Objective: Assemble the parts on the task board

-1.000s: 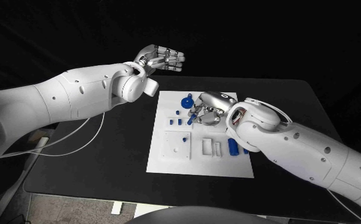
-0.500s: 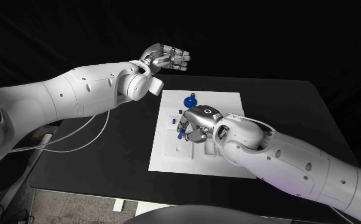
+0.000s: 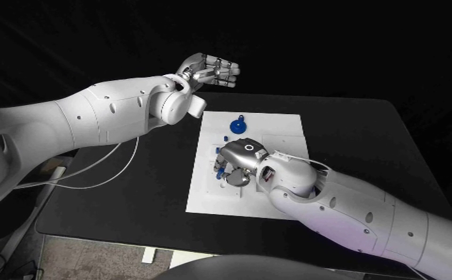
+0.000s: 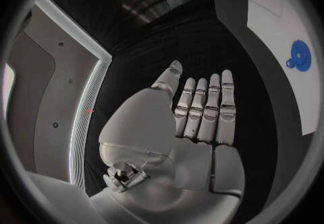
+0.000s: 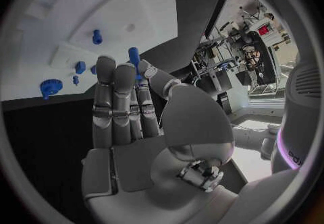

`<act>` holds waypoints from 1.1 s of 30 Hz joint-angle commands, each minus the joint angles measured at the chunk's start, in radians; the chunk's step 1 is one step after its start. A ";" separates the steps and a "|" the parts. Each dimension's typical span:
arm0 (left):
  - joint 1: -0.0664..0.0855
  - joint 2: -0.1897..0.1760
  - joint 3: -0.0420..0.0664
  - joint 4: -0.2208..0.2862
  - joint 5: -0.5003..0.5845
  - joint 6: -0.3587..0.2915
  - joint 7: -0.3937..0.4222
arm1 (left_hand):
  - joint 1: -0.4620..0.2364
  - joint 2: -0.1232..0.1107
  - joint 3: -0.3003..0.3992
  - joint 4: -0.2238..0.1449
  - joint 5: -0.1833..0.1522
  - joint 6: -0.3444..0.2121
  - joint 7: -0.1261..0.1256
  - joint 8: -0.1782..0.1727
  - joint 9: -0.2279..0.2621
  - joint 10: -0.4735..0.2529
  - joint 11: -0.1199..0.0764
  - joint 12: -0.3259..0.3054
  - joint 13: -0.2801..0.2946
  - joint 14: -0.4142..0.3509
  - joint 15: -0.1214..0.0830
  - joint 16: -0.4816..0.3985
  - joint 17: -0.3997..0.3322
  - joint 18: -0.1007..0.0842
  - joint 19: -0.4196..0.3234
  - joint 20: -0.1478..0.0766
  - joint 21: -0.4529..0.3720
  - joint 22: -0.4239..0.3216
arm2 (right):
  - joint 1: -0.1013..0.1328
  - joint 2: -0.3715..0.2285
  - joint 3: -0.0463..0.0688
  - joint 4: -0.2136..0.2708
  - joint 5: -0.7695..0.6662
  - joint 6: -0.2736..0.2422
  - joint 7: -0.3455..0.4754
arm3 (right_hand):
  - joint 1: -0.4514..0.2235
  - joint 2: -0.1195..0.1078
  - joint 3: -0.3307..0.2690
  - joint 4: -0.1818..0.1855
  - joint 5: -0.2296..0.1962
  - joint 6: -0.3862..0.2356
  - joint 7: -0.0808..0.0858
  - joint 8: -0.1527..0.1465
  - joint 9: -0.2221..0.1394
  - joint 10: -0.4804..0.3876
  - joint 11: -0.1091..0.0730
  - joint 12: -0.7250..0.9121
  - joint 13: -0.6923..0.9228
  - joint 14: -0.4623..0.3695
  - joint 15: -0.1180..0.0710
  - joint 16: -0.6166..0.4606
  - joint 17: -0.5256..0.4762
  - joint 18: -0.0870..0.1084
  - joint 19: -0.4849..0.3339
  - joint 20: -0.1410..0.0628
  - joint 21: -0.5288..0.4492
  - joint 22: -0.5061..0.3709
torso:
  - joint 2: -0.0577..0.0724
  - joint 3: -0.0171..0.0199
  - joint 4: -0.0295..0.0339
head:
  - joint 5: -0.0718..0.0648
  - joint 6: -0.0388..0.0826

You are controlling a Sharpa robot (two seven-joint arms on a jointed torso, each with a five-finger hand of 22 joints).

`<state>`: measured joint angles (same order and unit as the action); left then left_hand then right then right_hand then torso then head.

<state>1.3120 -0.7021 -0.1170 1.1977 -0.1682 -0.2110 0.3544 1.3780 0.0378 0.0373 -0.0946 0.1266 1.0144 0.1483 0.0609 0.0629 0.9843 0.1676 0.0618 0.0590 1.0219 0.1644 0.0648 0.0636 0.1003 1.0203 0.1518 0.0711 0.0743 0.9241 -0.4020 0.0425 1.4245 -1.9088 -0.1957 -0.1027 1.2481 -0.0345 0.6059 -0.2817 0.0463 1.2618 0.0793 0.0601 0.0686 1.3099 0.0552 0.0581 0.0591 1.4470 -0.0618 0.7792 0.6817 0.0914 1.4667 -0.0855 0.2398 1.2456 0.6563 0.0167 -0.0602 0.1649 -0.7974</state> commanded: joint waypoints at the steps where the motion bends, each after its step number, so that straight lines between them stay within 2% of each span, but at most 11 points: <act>1: 0.001 0.004 0.001 -0.002 0.000 0.014 0.016 | 0.002 0.011 -0.006 -0.003 -0.004 -0.002 0.005 0.002 0.001 0.003 0.002 0.004 -0.001 -0.007 -0.001 -0.005 -0.001 0.003 0.001 0.001 0.002 -0.001 | -0.005 0.006 -0.002 -0.007 -0.053 -0.014 -0.007 | 0.006 -0.003 0.005 0.000 0.002 0.006 -0.001 0.004 0.001 0.033 -0.029 0.003 0.002 0.004 -0.004 -0.005 0.002 0.019 0.031 -0.005 -0.003 0.001 | 0.000 -0.0005 0.0001 | 0.002 -0.001; 16: 0.000 0.011 0.001 -0.010 0.001 0.019 0.016 | 0.002 0.011 -0.006 -0.003 -0.004 -0.002 0.005 0.002 0.001 0.003 0.002 0.004 -0.001 -0.007 -0.001 -0.005 -0.001 0.003 0.001 0.001 0.002 -0.001 | -0.016 0.010 -0.009 -0.017 -0.069 -0.003 -0.010 | 0.006 -0.005 0.008 0.000 0.002 0.007 -0.001 0.004 0.001 0.034 -0.029 0.003 0.002 0.005 -0.004 -0.005 0.002 0.020 0.031 -0.006 -0.004 0.004 | 0.000 -0.0003 -0.0017 | 0.006 -0.013; 33: -0.001 0.014 0.001 -0.018 0.001 0.021 0.017 | 0.003 0.012 -0.005 -0.005 -0.004 -0.003 0.005 0.002 0.001 0.003 0.001 0.004 -0.001 -0.008 -0.002 -0.005 -0.001 0.003 0.001 0.001 0.002 -0.001 | -0.020 0.002 -0.014 -0.014 -0.068 0.021 -0.009 | 0.004 -0.006 0.011 0.000 0.002 0.007 -0.001 0.004 0.001 0.034 -0.029 0.003 0.002 0.005 -0.004 -0.005 0.003 0.020 0.031 -0.005 -0.005 0.007 | 0.000 -0.0009 -0.0019 | 0.009 -0.015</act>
<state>1.3107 -0.6903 -0.1171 1.1796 -0.1681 -0.2048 0.3552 1.3822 0.0415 0.0344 -0.0975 0.1267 1.0144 0.1483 0.0610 0.0629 0.9843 0.1676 0.0618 0.0590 1.0219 0.1644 0.0648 0.0636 0.1004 1.0203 0.1518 0.0711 0.0743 0.9056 -0.3997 0.0291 1.4096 -1.9640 -0.1910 -0.1106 1.2453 -0.0375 0.6122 -0.2814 0.0416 1.2602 0.0795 0.0605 0.0689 1.3097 0.0550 0.0569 0.0597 1.4486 -0.0602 0.7792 0.6838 0.0905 1.4667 -0.0854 0.2399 1.2516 0.6563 0.0162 -0.0625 0.1753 -0.8119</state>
